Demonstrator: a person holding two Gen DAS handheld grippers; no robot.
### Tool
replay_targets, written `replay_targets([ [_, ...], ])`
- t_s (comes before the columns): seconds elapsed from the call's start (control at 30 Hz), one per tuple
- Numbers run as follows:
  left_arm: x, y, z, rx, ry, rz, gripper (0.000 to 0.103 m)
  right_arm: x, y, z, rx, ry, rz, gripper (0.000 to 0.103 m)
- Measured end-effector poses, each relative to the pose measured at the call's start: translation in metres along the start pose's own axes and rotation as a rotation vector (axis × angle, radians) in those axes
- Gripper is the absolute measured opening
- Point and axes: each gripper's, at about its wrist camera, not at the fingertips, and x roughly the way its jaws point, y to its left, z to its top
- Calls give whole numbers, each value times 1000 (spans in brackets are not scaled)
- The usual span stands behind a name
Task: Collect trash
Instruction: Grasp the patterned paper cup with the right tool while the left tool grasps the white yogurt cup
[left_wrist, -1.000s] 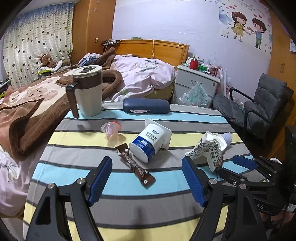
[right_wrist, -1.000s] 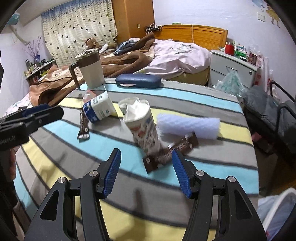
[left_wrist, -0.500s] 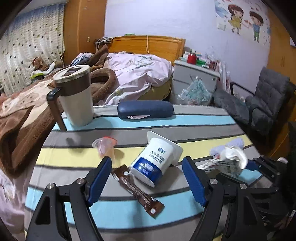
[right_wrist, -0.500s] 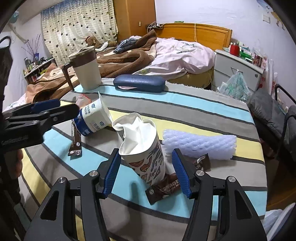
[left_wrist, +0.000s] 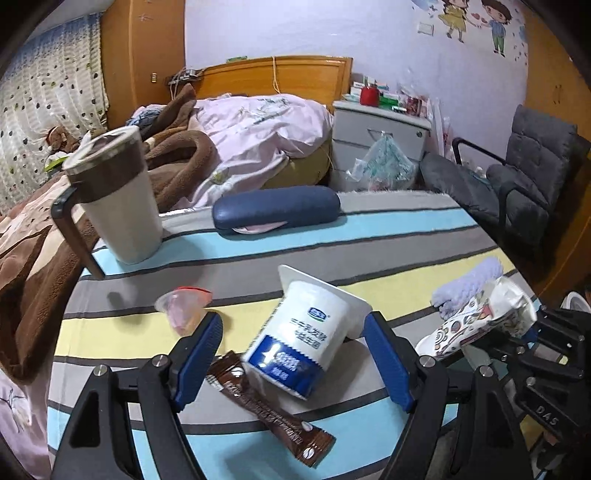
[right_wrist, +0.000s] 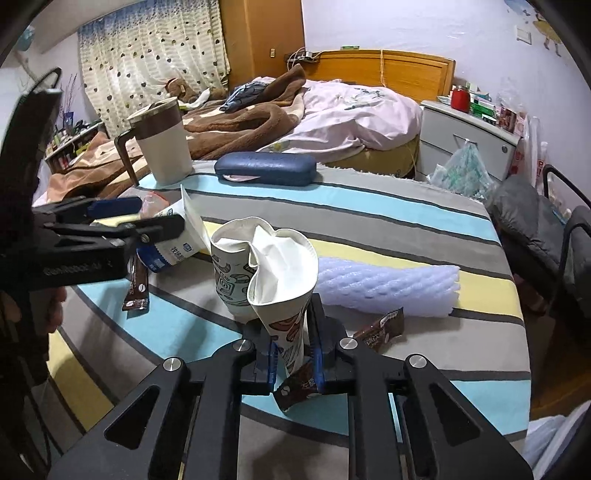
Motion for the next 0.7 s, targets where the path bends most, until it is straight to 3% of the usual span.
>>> replay_targets([
  [0.3,20,-8,-2,18,56,-4,81,0,-5,-2,21,-17,-6,17],
  [0.37,21,-8,-4,15,58,4,78,0,-5,-2,25,-16,-8,17],
  [0.5,19,-12,-3,26,53,1,63,1,-8,-3,36,-20,-4,17],
  [0.7,15,-17,-5,35,54,6,59,-2,-9,-3,39,-30,-6,17],
])
